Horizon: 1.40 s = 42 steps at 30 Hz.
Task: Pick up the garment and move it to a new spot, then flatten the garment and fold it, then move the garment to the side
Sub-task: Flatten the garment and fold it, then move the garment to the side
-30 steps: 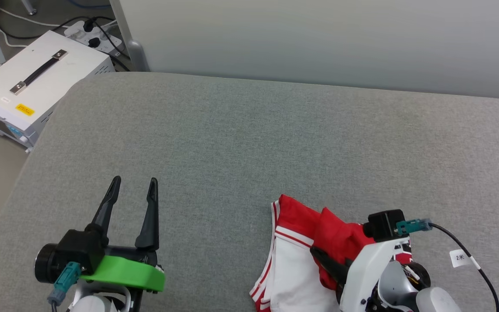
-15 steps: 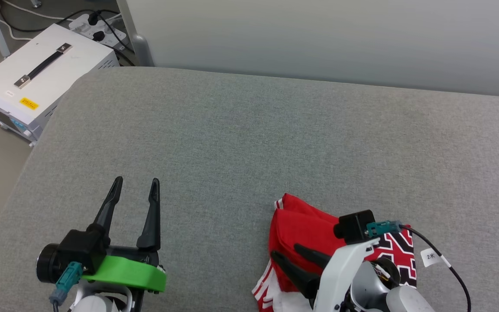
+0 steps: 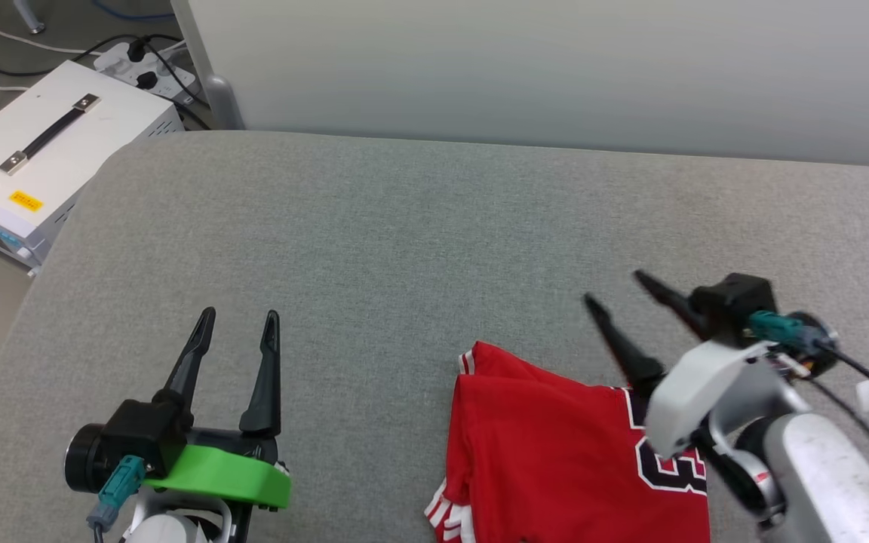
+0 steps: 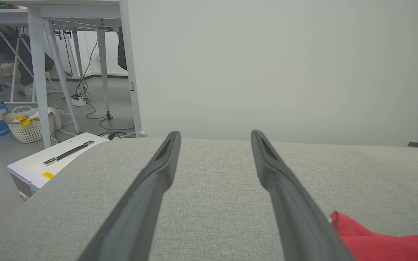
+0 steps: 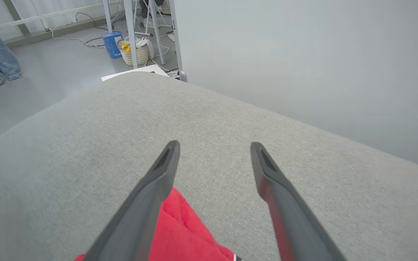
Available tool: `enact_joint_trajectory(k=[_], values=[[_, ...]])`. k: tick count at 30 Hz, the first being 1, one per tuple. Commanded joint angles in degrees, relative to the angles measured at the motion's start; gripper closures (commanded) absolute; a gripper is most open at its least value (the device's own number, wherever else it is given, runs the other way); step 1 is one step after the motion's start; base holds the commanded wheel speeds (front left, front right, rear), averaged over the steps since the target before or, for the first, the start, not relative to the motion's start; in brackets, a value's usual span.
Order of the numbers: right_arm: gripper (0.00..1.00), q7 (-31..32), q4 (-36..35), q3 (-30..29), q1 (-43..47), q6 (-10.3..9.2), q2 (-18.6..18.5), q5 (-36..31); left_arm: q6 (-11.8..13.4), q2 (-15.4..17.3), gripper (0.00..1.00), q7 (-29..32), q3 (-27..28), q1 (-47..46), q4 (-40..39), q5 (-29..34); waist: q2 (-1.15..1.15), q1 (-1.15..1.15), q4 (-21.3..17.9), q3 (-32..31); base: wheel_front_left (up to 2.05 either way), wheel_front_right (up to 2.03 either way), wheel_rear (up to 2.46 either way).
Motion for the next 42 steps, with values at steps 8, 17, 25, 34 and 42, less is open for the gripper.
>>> enact_joint_trajectory(k=[8,17,25,34,42], values=[[0.00,-9.99,0.23,-8.63,0.71,-0.04,-5.57,-10.04,-0.16,-0.34,0.00,-0.33,-0.66,-0.62,-0.19,0.11,0.65,0.00,-1.34,-0.28,0.00,0.00,0.00],[0.00,-18.68,-3.59,-21.87,9.71,-0.04,-0.35,-13.15,-0.16,-1.04,0.00,-0.33,-1.86,0.55,-0.51,0.02,0.65,0.00,-2.37,-0.21,0.00,0.00,0.00],[0.00,-22.52,-6.68,-24.21,15.79,-0.04,5.29,-14.21,-0.16,-1.37,0.00,-0.33,-2.41,2.31,-1.32,-0.76,0.65,0.00,-3.04,-0.11,0.00,0.00,0.00],[0.00,-22.37,-6.81,-23.85,16.74,-0.04,6.22,-14.16,-0.16,-1.79,0.00,-0.33,-2.45,2.16,-1.69,-0.22,0.65,0.00,-2.80,-0.36,0.00,0.00,0.00],[0.00,-17.68,-7.63,-23.00,17.81,-0.04,6.12,-11.72,-0.16,-1.76,0.00,-0.33,-2.86,2.03,-1.44,-0.27,0.65,0.00,-2.13,-0.07,0.00,0.00,0.00]])
